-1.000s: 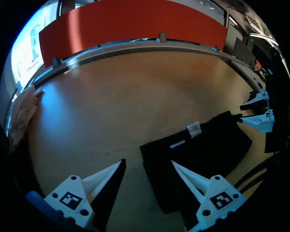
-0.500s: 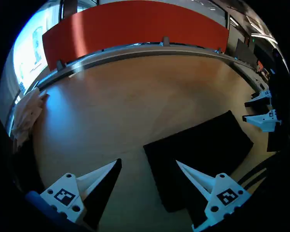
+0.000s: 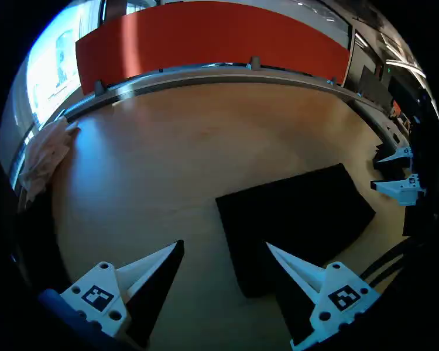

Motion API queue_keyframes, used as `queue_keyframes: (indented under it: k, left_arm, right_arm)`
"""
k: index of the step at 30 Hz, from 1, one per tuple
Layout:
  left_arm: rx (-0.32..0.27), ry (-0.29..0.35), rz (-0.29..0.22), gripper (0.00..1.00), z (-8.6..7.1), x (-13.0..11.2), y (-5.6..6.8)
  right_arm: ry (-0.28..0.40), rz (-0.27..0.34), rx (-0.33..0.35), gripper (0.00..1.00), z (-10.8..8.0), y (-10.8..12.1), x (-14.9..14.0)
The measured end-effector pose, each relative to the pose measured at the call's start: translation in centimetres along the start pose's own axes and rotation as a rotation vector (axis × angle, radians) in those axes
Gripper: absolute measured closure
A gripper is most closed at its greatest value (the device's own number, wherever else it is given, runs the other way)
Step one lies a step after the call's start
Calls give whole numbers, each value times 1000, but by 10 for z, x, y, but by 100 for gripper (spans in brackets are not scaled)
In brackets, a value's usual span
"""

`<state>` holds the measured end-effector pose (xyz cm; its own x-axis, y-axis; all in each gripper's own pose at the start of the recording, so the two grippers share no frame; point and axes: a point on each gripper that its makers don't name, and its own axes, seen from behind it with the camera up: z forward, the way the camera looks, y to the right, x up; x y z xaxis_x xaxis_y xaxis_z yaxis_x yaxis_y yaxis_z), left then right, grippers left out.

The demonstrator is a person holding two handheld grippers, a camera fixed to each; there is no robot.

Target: Fold towel

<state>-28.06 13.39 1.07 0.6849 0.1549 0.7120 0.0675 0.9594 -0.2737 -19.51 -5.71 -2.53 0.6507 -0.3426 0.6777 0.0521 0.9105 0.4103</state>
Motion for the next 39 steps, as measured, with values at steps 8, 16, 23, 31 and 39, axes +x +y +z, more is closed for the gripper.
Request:
queue_keyframes:
  k: [8, 16, 23, 31, 39]
  left_arm:
    - [12, -10, -30, 7, -16, -23, -3]
    - [19, -7, -42, 7, -23, -30, -4]
    - [40, 5, -60, 7, -39, -37, -10]
    - [64, 10, -86, 7, -58, -51, -21]
    - [84, 16, -101, 8, -71, -59, -27]
  right_arm:
    - [1, 10, -1, 9, -19, -4, -17]
    - [-3, 5, 15, 9, -23, -7, -25]
    - [7, -33, 58, 9, -23, -13, -24]
    - [3, -78, 88, 9, -20, -16, -24]
    - [-3, -113, 112, 9, -16, -18, -22]
